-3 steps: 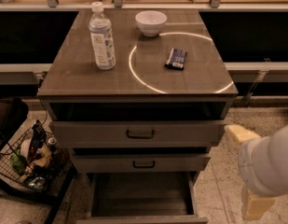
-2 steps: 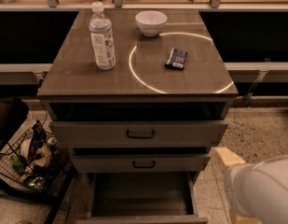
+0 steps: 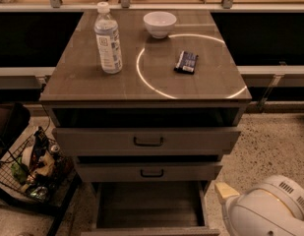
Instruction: Close bottom drawer
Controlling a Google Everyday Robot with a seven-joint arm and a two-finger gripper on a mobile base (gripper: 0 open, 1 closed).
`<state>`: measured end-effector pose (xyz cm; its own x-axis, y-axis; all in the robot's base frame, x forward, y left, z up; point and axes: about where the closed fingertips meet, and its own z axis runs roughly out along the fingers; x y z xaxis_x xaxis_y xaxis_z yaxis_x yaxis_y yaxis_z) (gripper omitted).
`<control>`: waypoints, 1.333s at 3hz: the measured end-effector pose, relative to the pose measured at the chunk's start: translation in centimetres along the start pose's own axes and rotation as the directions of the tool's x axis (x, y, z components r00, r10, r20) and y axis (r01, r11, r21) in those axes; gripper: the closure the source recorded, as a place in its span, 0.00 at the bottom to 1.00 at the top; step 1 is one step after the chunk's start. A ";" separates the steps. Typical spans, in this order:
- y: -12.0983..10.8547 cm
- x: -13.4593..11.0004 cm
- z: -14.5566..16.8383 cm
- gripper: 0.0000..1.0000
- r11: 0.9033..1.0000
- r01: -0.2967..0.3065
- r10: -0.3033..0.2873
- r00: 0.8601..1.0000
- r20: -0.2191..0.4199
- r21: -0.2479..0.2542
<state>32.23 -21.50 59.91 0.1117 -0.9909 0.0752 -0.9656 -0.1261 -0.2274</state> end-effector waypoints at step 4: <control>2.5 -0.4 8.5 0.93 0.984 0.057 -0.054 0.998 0.022 -0.171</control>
Offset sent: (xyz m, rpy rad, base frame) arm -0.0009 -0.0081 -0.1116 -0.0343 0.2155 0.0415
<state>31.80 -21.77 51.07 0.1691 -0.9834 0.0665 -0.9835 -0.1727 -0.0531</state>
